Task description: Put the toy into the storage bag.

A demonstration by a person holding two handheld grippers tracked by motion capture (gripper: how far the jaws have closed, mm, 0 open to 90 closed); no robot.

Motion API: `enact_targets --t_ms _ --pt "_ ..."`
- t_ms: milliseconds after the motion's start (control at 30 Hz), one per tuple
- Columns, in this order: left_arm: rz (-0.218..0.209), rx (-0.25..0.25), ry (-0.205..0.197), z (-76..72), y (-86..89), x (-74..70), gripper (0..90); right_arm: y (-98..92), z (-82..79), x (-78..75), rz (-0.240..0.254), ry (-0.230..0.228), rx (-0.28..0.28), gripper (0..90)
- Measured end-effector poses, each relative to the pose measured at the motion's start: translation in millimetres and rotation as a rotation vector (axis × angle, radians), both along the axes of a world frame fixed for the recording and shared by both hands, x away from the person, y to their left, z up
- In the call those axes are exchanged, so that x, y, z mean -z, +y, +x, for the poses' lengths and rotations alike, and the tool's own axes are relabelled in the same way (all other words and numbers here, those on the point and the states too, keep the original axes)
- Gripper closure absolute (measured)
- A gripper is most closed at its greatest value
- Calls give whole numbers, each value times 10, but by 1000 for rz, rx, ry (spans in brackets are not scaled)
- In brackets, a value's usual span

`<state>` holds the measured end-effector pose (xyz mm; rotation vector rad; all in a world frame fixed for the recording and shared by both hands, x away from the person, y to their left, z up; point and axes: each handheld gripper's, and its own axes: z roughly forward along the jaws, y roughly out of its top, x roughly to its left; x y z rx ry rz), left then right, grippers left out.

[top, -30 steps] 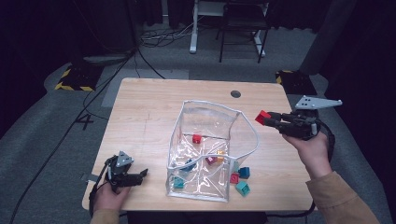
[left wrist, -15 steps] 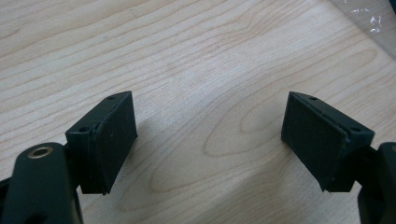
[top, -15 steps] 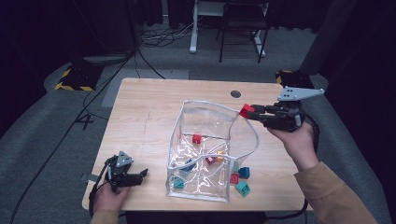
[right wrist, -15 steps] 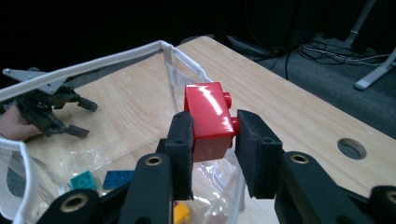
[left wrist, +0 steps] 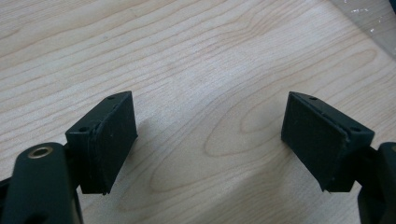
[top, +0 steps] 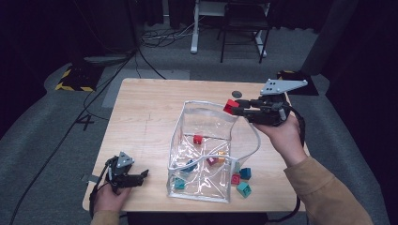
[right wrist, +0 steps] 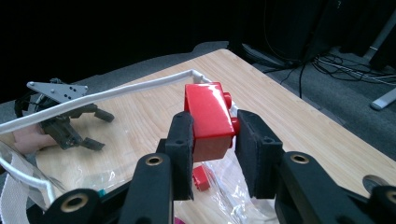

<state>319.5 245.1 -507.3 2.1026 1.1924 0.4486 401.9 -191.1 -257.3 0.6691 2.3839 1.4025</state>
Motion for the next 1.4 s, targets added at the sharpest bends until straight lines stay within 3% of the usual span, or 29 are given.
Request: enact_targets --t_ms 533,900,1233,1400 --pt "0 1 0 1 1 0 185 448 103 68 -32 29 -60 675" --pt "0 1 0 0 1 0 185 707 153 150 -79 50 -90 675" --pt "0 1 0 0 1 0 185 941 194 438 -185 101 -117 675" --pt "0 1 0 0 1 0 185 1016 231 552 -259 158 -130 674"
